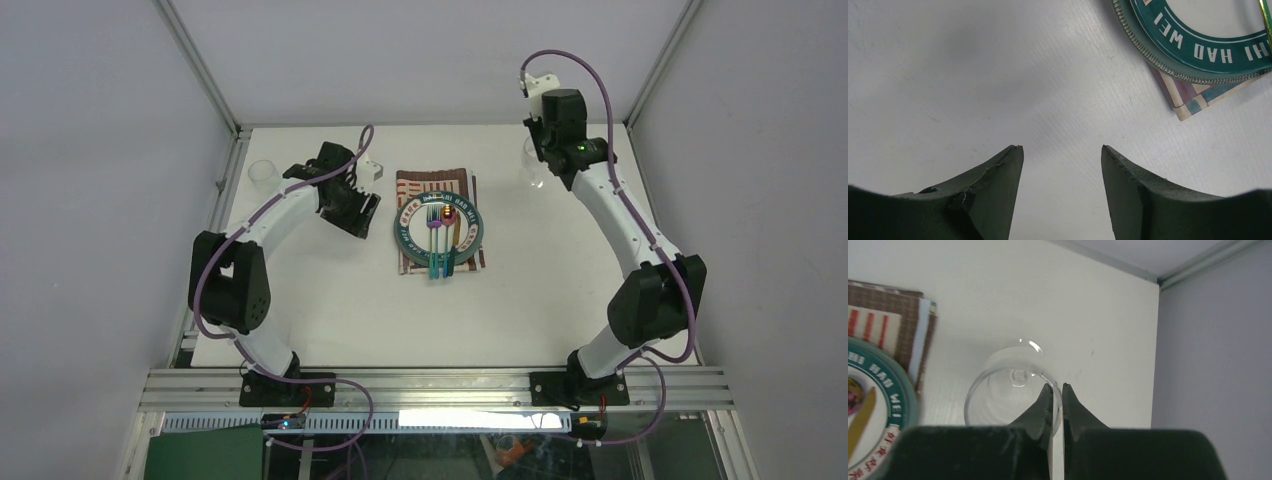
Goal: Set the dinner table for one person
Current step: Pick up the cup with the napkin, then place the cup at the center of the board.
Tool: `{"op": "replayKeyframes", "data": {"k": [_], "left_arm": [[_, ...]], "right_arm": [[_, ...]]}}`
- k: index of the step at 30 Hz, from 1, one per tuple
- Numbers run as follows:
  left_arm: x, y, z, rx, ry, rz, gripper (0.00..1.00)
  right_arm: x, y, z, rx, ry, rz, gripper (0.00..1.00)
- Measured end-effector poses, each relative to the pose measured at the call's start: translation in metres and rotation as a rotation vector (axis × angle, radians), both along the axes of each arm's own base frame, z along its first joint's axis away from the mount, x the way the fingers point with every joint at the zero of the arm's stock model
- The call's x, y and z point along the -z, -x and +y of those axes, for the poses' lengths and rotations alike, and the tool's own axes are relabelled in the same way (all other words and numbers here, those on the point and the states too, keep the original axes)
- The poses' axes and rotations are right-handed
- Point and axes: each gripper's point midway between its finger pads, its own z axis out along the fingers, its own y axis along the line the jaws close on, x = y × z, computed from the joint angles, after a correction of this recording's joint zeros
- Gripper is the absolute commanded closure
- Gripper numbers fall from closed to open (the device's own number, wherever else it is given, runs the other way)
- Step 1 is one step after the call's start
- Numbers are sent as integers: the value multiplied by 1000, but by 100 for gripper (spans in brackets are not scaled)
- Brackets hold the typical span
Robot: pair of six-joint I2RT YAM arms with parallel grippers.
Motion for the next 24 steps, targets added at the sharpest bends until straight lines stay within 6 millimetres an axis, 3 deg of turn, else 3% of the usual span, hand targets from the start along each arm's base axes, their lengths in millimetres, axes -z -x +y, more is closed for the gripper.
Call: {"op": "replayKeyframes", "data": {"k": [5, 14, 18, 24], "left_arm": [[5, 2, -5, 16, 0, 16, 41], [24, 6, -14, 43, 2, 67, 44], [24, 4, -17, 49, 9, 61, 44], [25, 2, -18, 50, 14, 50, 44]], "right_arm": [[20, 10, -62, 132, 20, 92, 100], [9, 45, -161, 348, -47, 118, 100], [18, 60, -184, 399, -66, 140, 100], [49, 72, -188, 404, -118, 213, 100]]}}
